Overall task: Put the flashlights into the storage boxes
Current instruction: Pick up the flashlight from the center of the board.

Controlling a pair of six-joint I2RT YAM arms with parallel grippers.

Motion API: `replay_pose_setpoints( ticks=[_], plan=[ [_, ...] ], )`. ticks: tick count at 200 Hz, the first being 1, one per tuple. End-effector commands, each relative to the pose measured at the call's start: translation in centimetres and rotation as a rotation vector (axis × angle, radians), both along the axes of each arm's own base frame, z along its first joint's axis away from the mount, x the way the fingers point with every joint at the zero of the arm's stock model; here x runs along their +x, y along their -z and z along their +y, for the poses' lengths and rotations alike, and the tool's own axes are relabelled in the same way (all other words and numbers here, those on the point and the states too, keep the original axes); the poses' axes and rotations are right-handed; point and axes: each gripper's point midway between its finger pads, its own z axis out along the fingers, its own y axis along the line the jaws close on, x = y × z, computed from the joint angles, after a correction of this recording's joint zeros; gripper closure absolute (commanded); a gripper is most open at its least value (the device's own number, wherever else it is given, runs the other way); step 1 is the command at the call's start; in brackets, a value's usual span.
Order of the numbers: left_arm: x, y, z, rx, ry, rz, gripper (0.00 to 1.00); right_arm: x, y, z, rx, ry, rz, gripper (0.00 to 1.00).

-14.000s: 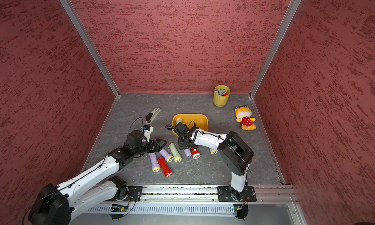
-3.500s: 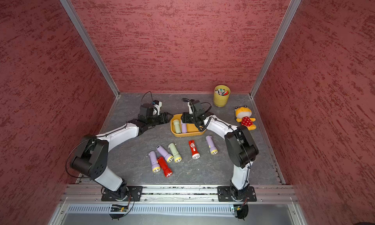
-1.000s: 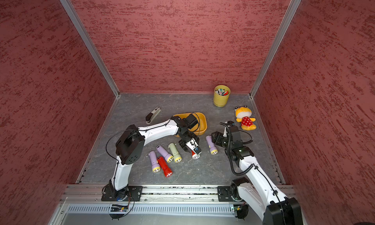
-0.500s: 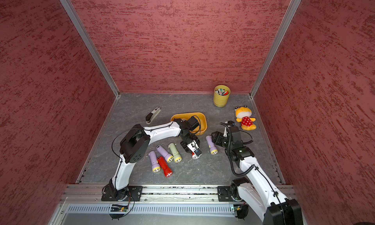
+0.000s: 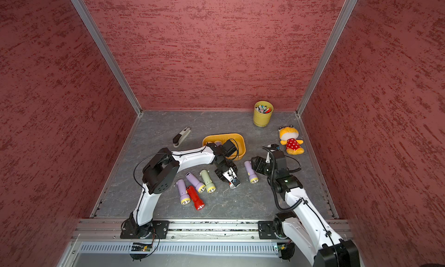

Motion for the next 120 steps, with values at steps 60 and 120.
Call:
replay_pose_setpoints(
  ticks=[60,120],
  plan=[
    [0.1,-3.9,-2.1,-0.21,-0.183,0.129,0.71,0.5,-3.1,-0.9,0.029,0.064,-0.151,0.32],
    [3.0,-16.4,-3.3,-0.718,-0.546,0.226,0.68,0.1,-9.2,-0.6,0.043,0.013,-0.449,0.32]
  ],
)
